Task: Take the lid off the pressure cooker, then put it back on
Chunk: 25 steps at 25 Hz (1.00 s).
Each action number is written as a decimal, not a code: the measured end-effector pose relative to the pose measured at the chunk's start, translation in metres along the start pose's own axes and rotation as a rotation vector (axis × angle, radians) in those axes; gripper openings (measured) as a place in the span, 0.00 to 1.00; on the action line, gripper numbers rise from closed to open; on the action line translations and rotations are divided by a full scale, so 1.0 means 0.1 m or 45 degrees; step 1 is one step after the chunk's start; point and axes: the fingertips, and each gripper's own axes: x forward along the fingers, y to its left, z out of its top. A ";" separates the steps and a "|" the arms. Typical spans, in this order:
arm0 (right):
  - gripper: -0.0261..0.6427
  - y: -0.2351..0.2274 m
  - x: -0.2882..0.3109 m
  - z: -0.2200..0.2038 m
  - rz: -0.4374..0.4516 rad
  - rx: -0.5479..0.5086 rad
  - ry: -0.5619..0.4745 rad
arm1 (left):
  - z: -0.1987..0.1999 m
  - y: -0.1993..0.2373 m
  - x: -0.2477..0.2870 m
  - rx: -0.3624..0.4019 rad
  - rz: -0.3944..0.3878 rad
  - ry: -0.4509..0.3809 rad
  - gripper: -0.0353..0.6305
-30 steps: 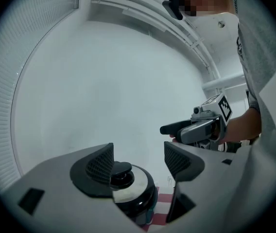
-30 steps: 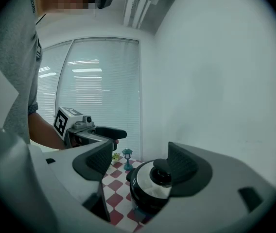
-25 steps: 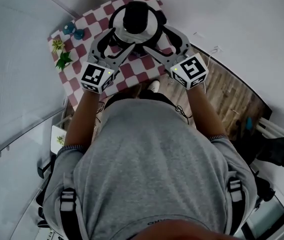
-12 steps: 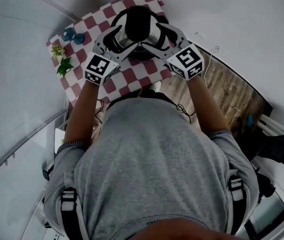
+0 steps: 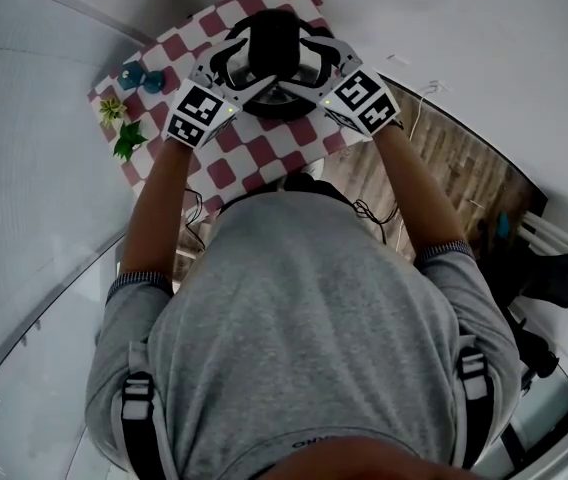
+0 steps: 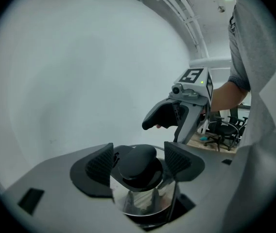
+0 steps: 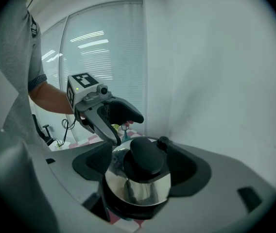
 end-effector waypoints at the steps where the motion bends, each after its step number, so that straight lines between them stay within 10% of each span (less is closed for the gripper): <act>1: 0.59 0.00 0.02 -0.01 0.015 -0.016 0.031 | -0.03 -0.01 0.03 0.012 -0.034 0.032 0.57; 17: 0.59 -0.05 0.41 -0.28 0.282 -0.346 0.561 | -0.48 -0.08 0.35 0.448 -0.473 0.597 0.57; 25: 0.56 -0.08 0.56 -0.45 0.310 -0.431 0.764 | -0.70 -0.01 0.45 0.575 -0.497 0.786 0.57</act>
